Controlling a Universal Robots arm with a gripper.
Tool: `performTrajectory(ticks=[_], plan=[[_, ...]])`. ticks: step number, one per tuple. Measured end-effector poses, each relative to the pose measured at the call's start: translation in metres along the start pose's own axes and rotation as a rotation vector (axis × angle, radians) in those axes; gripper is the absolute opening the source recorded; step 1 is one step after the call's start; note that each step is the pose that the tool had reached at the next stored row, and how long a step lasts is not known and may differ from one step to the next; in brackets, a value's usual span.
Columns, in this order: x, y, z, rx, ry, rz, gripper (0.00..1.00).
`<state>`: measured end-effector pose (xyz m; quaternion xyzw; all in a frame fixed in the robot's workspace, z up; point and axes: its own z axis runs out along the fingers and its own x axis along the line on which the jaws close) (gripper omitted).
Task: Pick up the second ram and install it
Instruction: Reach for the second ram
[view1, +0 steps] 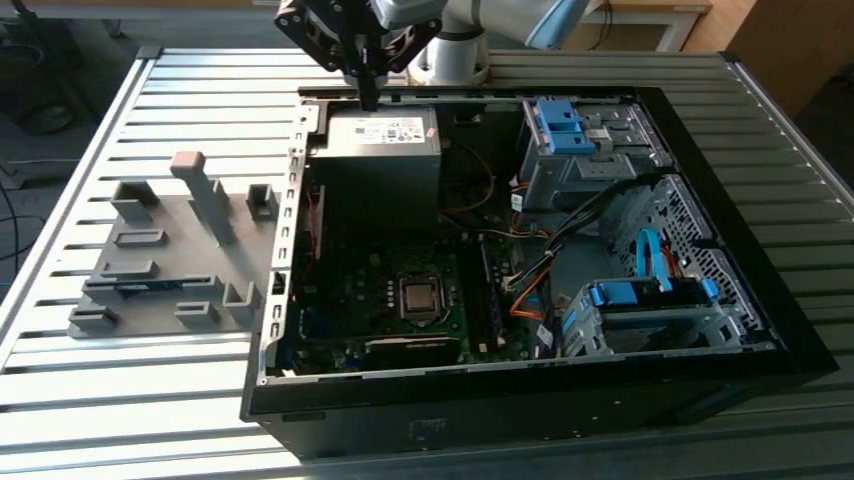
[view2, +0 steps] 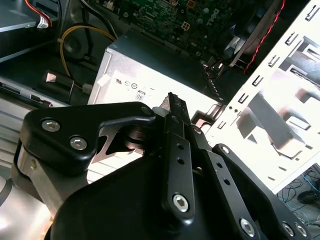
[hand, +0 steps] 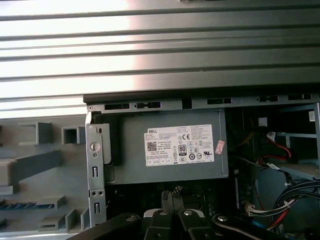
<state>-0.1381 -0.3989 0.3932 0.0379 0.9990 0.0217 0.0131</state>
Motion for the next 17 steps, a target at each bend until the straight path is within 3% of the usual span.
performTrajectory(ticks=[17], plan=[[0.0061, -0.0005, 0.0001, 0.0, 0.0, 0.0, 0.11]])
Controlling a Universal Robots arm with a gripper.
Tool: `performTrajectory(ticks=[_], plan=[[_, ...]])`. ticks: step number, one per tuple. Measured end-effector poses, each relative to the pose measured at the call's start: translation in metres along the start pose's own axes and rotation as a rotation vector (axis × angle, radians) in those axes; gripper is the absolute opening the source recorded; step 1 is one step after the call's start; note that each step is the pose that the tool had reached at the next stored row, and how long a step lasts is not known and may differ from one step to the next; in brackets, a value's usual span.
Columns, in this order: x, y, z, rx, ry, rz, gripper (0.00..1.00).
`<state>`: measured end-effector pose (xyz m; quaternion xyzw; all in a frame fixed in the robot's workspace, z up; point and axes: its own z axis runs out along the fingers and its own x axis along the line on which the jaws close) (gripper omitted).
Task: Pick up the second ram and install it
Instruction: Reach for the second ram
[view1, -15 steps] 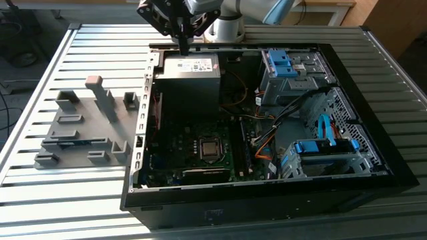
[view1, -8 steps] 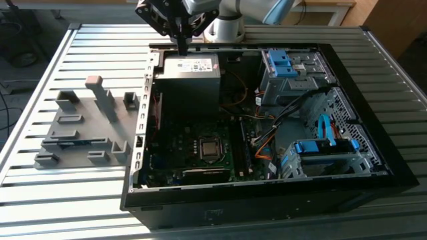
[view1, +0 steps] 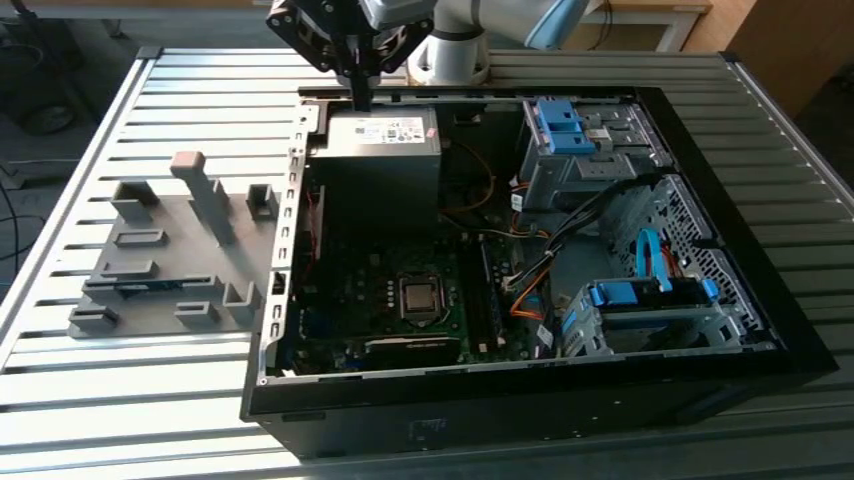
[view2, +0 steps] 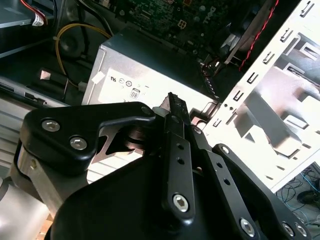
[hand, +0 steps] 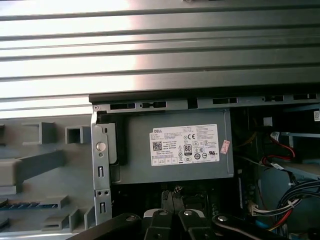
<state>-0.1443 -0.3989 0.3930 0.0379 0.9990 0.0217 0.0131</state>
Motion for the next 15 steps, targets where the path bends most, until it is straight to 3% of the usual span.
performTrajectory(ticks=[15], plan=[[0.005, -0.0004, -0.0001, 0.0, 0.0, 0.0, 0.11]])
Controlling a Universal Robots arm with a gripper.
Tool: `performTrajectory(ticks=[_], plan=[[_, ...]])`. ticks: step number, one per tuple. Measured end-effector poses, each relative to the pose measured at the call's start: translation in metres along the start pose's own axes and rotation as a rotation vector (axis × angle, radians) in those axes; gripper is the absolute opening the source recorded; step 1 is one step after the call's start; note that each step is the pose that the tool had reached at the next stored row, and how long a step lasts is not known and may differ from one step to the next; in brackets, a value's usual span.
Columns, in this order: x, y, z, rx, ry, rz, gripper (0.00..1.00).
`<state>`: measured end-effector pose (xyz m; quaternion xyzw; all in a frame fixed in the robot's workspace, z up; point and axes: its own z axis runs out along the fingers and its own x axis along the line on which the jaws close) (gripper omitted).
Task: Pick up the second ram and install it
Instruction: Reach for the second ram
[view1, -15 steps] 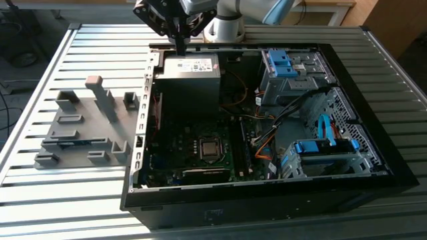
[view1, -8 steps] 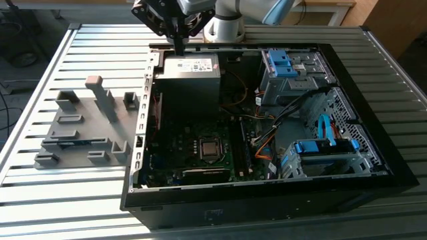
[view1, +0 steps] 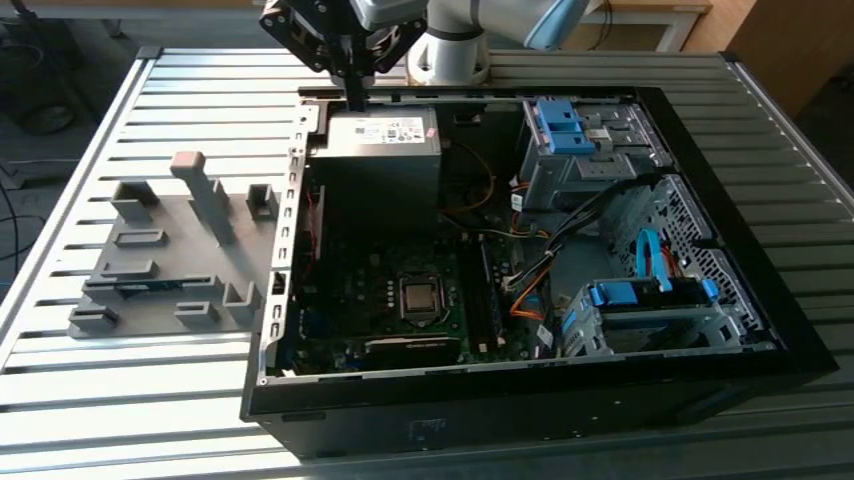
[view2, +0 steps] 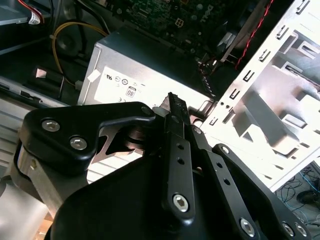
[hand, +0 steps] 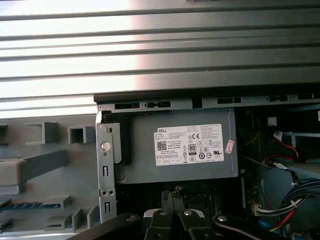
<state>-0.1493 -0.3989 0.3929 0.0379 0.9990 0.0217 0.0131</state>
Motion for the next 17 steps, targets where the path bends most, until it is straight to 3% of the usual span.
performTrajectory(ticks=[17], plan=[[0.0041, -0.0003, 0.0, 0.0, 0.0, 0.0, 0.11]])
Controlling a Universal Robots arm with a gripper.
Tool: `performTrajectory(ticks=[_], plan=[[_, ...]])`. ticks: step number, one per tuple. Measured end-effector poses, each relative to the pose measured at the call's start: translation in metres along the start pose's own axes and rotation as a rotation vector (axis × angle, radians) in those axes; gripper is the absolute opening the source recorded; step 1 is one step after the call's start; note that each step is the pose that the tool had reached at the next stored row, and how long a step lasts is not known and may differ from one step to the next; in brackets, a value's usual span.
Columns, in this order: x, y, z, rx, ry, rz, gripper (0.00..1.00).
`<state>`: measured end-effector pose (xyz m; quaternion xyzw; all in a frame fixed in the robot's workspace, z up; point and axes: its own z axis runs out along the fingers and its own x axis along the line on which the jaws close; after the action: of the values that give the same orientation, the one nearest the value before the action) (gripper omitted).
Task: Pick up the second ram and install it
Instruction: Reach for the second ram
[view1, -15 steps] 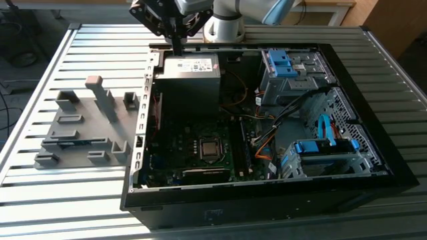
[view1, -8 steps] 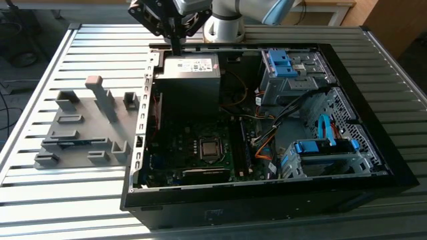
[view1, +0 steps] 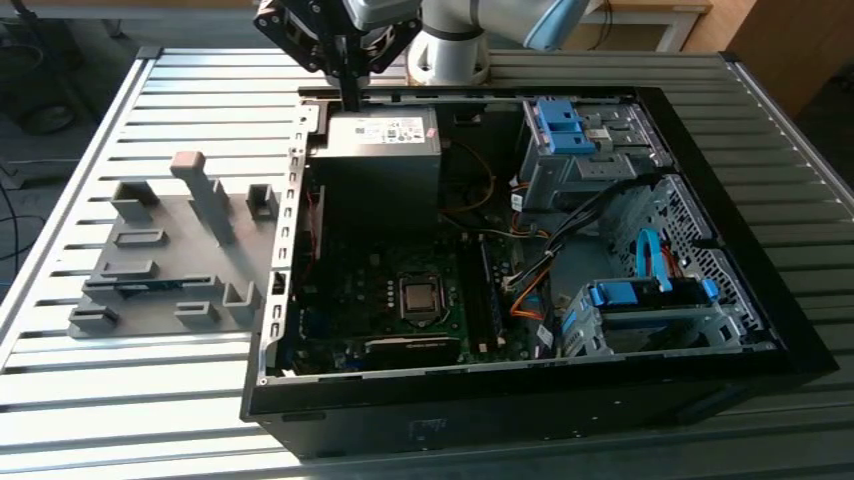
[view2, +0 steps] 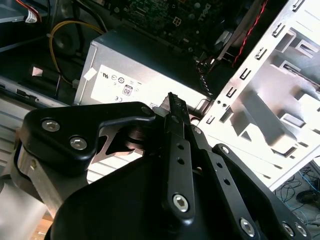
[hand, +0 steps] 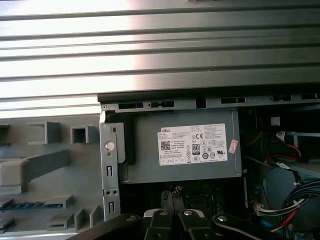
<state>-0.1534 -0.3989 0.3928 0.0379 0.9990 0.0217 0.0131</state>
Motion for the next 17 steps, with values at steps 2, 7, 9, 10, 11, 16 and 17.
performTrajectory(ticks=[2, 7, 9, 10, 11, 16, 17], plan=[[0.0005, 0.0, 0.0, 0.0, 0.0, 0.0, 0.11], [0.0018, -0.0001, 0.0, 0.0, 0.0, 0.0, 0.11], [0.0022, -0.0002, 0.0001, 0.0, 0.0, 0.0, 0.11], [0.0024, -0.0002, 0.0001, 0.0, 0.0, 0.0, 0.11], [0.0027, -0.0002, 0.0001, 0.0, 0.0, 0.0, 0.11], [0.0041, -0.0003, 0.0001, 0.0, 0.0, 0.0, 0.11], [0.0043, -0.0003, 0.0002, 0.0, 0.0, 0.0, 0.11]])
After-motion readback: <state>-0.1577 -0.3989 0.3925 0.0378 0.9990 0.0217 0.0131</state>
